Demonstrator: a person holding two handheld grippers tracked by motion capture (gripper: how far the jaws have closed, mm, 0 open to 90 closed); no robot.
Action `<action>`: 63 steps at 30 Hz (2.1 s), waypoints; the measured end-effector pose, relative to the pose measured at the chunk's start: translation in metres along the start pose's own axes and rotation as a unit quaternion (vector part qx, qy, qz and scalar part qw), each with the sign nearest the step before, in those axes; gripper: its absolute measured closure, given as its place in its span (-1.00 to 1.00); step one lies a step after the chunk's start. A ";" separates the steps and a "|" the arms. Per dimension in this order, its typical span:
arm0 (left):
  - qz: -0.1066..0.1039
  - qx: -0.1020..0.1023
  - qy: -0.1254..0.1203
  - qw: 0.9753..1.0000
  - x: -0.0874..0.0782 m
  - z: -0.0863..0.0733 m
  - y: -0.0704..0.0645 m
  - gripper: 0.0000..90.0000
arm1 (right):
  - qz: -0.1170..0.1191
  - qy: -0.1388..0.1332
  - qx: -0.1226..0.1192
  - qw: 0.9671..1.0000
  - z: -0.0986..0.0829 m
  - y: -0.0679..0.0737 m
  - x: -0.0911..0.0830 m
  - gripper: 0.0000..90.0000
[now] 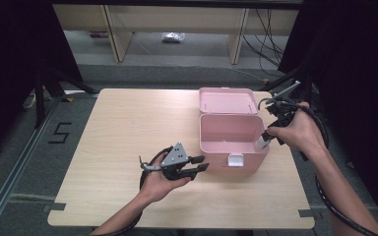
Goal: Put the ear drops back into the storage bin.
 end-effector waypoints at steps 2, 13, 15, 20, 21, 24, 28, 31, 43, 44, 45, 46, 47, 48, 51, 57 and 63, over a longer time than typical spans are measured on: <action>-0.001 0.000 -0.001 1.000 0.001 0.000 0.000 0.53 | 0.000 0.001 0.009 1.000 0.001 0.001 0.003 0.60; -0.001 -0.001 -0.001 1.000 0.001 -0.001 0.000 0.52 | -0.021 0.011 0.004 1.000 0.006 -0.004 0.015 0.60; 0.000 -0.002 -0.002 1.000 0.000 -0.001 0.000 0.52 | -0.019 0.016 0.011 1.000 0.007 -0.004 0.016 0.60; -0.001 -0.001 -0.001 1.000 0.001 -0.001 0.000 0.52 | -0.005 0.005 -0.001 1.000 0.010 -0.005 0.023 0.60; -0.001 0.000 -0.001 1.000 0.001 -0.001 0.000 0.52 | -0.003 0.005 -0.006 1.000 0.010 -0.006 0.025 0.60; -0.001 -0.001 -0.001 1.000 0.001 -0.001 0.000 0.51 | 0.000 0.009 -0.004 1.000 0.011 -0.008 0.030 0.60; 0.000 -0.002 -0.002 1.000 0.001 -0.001 0.000 0.51 | -0.015 0.022 0.016 1.000 0.010 -0.007 0.033 0.60; 0.000 -0.001 -0.002 1.000 0.001 -0.001 0.000 0.51 | 0.005 0.022 0.023 0.999 0.012 -0.005 0.036 0.60; -0.002 -0.001 -0.001 1.000 0.001 -0.001 -0.001 0.51 | -0.008 0.032 0.021 0.999 0.014 -0.006 0.045 0.60; -0.002 -0.001 0.000 1.000 0.001 -0.001 -0.001 0.51 | -0.008 0.035 0.029 0.999 0.014 -0.005 0.046 0.60; -0.002 -0.001 -0.001 1.000 0.001 -0.001 -0.001 0.51 | -0.012 0.036 0.020 0.999 0.013 -0.007 0.046 0.60; -0.002 -0.001 -0.001 1.000 0.001 -0.001 -0.001 0.51 | 0.006 0.035 0.024 0.999 0.014 -0.004 0.048 0.60; -0.002 0.000 -0.001 1.000 0.001 -0.001 -0.001 0.50 | 0.016 0.040 0.027 0.999 0.013 -0.003 0.048 0.60; -0.002 0.000 -0.001 1.000 0.001 -0.001 -0.001 0.51 | 0.014 0.038 0.025 0.999 0.014 -0.003 0.049 0.60; -0.001 0.001 -0.001 1.000 0.001 0.000 -0.001 0.50 | 0.003 0.036 0.013 0.999 0.015 -0.005 0.050 0.60; 0.000 0.003 0.000 1.000 0.001 0.000 -0.001 0.50 | 0.001 0.040 0.001 0.999 0.016 -0.007 0.054 0.60; -0.001 0.005 0.001 1.000 0.001 0.000 -0.001 0.50 | 0.001 0.046 0.024 0.999 0.016 -0.003 0.058 0.60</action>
Point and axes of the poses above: each handheld gripper's, and its own axes: x roughly forward along the jaws, z roughly out of its top, y roughly to its left, the point moved 6 cm from there along x, roughly forward along the jaws, and after that the axes turned 12 degrees about y, right-handed, at the moved point
